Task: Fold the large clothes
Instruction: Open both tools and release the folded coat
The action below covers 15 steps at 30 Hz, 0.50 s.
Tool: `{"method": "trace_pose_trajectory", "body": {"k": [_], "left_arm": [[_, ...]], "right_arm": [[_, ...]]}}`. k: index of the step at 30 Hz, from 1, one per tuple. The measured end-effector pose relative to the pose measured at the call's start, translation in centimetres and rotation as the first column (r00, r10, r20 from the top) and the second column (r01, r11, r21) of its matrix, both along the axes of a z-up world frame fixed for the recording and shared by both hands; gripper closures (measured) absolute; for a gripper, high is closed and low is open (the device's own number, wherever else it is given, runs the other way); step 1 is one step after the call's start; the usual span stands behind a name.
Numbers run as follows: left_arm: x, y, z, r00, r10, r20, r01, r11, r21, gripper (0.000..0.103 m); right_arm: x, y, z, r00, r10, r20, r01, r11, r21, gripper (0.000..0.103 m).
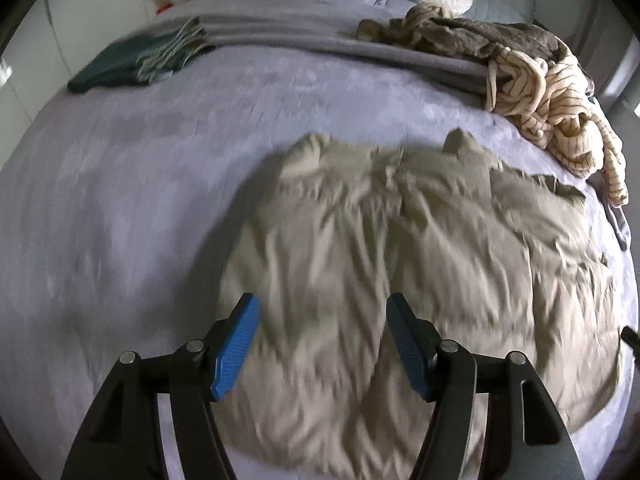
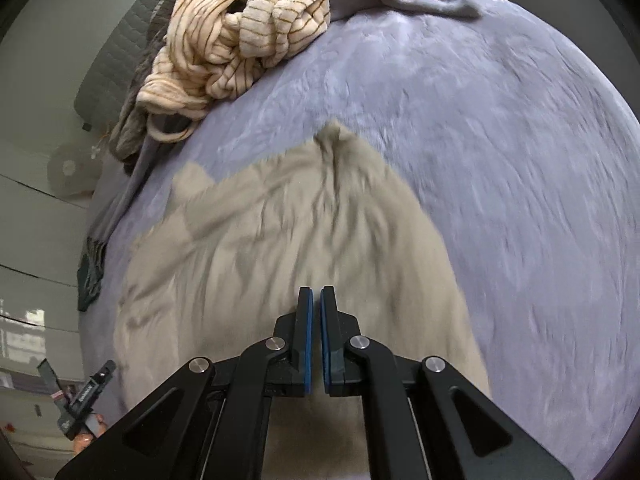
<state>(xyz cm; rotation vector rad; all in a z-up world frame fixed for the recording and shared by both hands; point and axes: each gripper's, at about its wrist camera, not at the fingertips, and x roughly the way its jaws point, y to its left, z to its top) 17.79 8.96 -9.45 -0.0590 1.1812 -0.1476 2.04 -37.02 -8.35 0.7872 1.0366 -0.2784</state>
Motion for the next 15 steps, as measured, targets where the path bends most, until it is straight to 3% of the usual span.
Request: {"method": "trace_pose_trajectory", "body": {"k": [3,6,8,10,15], "left_arm": [[-1.9,0.4,-0.2,1.0,0.009,-0.028,-0.01,1.0,-0.026,0.036],[-4.1,0.7,-0.1,0.999,0.02,-0.026,-0.021,1.0,-0.022,0.0],[-5.1,0.8,0.1,1.0,0.021,0.0,-0.021,1.0,-0.004,0.0],[-6.1,0.9,-0.2,1.0,0.016,-0.02,-0.016,1.0,0.005,0.0],[-6.8,2.4,-2.0,0.99,0.073,-0.119,-0.081,0.994,-0.067,0.0]], "right_arm": [[-2.1,1.1,0.4,1.0,-0.001,0.002,0.001,1.0,0.013,0.097],[-4.7,2.1,0.7,1.0,-0.018,0.001,0.017,0.999,0.029,0.081],[-6.0,2.5,0.7,1.0,-0.029,0.001,0.029,0.999,0.041,0.071],[-7.3,2.9,0.5,0.999,-0.035,-0.002,0.035,0.998,0.047,0.07],[-8.9,3.6,-0.8,0.999,-0.047,-0.007,0.048,0.994,0.094,0.054]]}}
